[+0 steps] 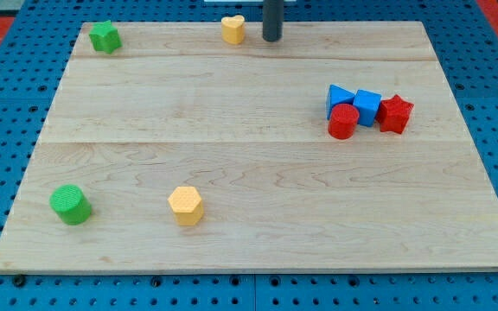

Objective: Push the green star into the yellow heart

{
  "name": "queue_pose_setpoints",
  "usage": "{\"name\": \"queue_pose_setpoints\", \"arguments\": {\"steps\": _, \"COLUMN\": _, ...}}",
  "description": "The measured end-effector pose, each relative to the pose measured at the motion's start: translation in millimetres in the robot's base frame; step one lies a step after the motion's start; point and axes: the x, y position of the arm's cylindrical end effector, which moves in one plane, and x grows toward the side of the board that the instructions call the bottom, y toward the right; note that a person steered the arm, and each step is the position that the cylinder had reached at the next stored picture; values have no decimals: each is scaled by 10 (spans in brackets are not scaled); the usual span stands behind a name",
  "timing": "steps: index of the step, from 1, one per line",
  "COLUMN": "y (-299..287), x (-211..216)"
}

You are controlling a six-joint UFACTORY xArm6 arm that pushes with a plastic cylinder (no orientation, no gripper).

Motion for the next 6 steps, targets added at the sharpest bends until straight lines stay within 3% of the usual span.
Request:
{"name": "queue_pose_setpoints", "arguments": {"steps": 1, "y": -558, "x": -81}}
{"name": "queue_pose_setpoints", "arguments": {"steps": 2, "y": -1546, "x": 106}}
{"name": "queue_pose_setpoints", "arguments": {"steps": 3, "y": -1834, "x": 168}}
{"name": "queue_pose_setpoints", "arguments": {"steps": 4, "y": -2189, "x": -117}}
{"name": "queue_pose_setpoints", "arguments": {"steps": 6, "y": -3225, "x": -69}}
